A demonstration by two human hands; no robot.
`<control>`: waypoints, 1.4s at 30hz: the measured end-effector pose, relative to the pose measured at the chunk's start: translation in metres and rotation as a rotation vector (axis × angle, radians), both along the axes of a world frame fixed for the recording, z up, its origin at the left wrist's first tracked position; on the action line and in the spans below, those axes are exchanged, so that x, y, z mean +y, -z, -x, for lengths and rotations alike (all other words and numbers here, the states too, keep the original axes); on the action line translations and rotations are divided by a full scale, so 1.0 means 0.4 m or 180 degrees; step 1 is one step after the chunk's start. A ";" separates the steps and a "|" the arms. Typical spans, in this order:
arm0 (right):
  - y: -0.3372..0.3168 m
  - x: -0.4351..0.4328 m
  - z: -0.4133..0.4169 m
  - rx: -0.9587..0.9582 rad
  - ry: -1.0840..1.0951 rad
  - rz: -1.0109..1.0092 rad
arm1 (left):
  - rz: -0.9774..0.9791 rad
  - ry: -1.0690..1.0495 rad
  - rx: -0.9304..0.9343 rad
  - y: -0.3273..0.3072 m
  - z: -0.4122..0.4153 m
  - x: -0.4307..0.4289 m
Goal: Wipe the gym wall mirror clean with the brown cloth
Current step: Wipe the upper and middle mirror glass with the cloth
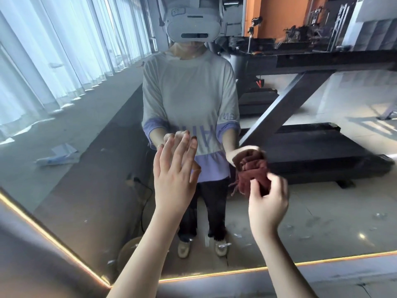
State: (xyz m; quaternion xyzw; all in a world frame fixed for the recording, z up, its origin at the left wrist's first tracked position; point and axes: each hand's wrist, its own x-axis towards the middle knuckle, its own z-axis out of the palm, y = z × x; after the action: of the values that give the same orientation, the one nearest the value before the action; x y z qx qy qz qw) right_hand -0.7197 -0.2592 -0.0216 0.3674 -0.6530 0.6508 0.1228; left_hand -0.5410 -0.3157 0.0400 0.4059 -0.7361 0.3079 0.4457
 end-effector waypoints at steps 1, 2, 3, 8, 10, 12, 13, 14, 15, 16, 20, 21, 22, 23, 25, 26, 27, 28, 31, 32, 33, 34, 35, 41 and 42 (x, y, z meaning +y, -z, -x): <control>0.013 0.003 -0.018 -0.0059 -0.0033 -0.0065 | -0.0016 -0.0003 0.0007 0.000 0.001 0.001; 0.026 0.005 -0.043 -0.0004 -0.0175 -0.0157 | -0.0031 -0.0013 0.0013 0.001 0.003 0.002; 0.040 0.005 -0.067 0.0119 -0.0375 -0.0241 | -0.0045 -0.0027 0.0012 0.001 0.004 0.003; 0.057 0.004 -0.038 0.0124 -0.0493 -0.0355 | -0.0050 -0.0009 -0.0007 0.004 0.000 0.000; 0.074 0.011 -0.030 -0.0278 -0.0243 -0.0531 | -0.0042 -0.0022 -0.0004 0.006 0.000 -0.002; 0.088 0.012 -0.058 -0.0435 -0.0309 -0.0669 | -0.0023 -0.0057 0.0027 0.008 0.005 -0.002; 0.091 0.011 -0.077 -0.0339 -0.0429 -0.0625 | -0.0020 -0.0072 0.0044 0.009 0.008 -0.001; 0.086 0.009 -0.089 -0.0166 -0.0560 -0.0499 | -0.0015 -0.0078 0.0056 0.009 0.010 -0.001; 0.070 0.006 -0.089 0.0015 -0.0670 -0.0340 | -0.0009 -0.0081 0.0061 0.010 0.012 0.000; 0.044 0.001 -0.080 0.0146 -0.0746 -0.0185 | -0.0009 -0.0091 0.0067 0.010 0.014 0.000; -0.059 -0.018 0.001 -0.0418 -0.0420 0.0331 | -0.0020 -0.0100 0.0090 0.014 0.015 -0.002; -0.067 -0.018 0.011 -0.0594 -0.0311 0.0405 | -0.0005 -0.0105 0.0081 0.015 0.015 -0.002; -0.067 -0.016 0.009 -0.0598 -0.0269 0.0394 | 0.0005 -0.0120 0.0079 0.015 0.016 -0.002; -0.061 -0.013 -0.005 -0.0441 -0.0323 0.0311 | 0.0009 -0.0133 0.0087 0.015 0.017 -0.002; -0.045 -0.008 -0.045 0.0089 -0.0631 0.0147 | -0.0014 -0.0149 0.0114 0.014 0.022 0.001; -0.048 -0.008 -0.055 0.0317 -0.0789 0.0130 | -0.0037 -0.0168 0.0111 0.013 0.024 0.004; -0.064 -0.010 -0.055 0.0452 -0.0887 0.0162 | -0.0057 -0.0194 0.0091 0.012 0.026 0.006; -0.088 -0.016 -0.045 0.0499 -0.0884 0.0233 | -0.0081 -0.0212 0.0062 0.011 0.026 0.008; -0.175 -0.030 0.015 -0.0044 -0.0546 0.0636 | -0.0119 -0.0208 0.0021 0.006 0.023 0.010; -0.193 -0.033 0.032 -0.0389 -0.0427 0.0781 | -0.0117 -0.0210 0.0031 0.004 0.022 0.012; -0.203 -0.033 0.037 -0.0669 -0.0368 0.0863 | -0.0114 -0.0203 0.0050 0.001 0.023 0.013; -0.207 -0.031 0.031 -0.0765 -0.0375 0.0868 | -0.0112 -0.0174 0.0068 -0.003 0.025 0.016; -0.205 -0.029 0.017 -0.0650 -0.0442 0.0779 | -0.0100 -0.0112 0.0071 -0.007 0.030 0.018; -0.203 -0.031 0.037 0.0290 -0.0565 0.0567 | -0.0121 0.0195 -0.0067 -0.030 0.090 0.018; -0.202 -0.030 0.061 0.0071 -0.0424 0.0655 | -0.0125 0.0160 -0.0067 -0.026 0.097 0.018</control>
State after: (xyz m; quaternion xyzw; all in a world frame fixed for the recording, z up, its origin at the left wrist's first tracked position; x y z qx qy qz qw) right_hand -0.7441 -0.2712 0.0593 0.4025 -0.5555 0.7170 0.1236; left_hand -0.5798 -0.3084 0.0506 0.3927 -0.7566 0.2864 0.4374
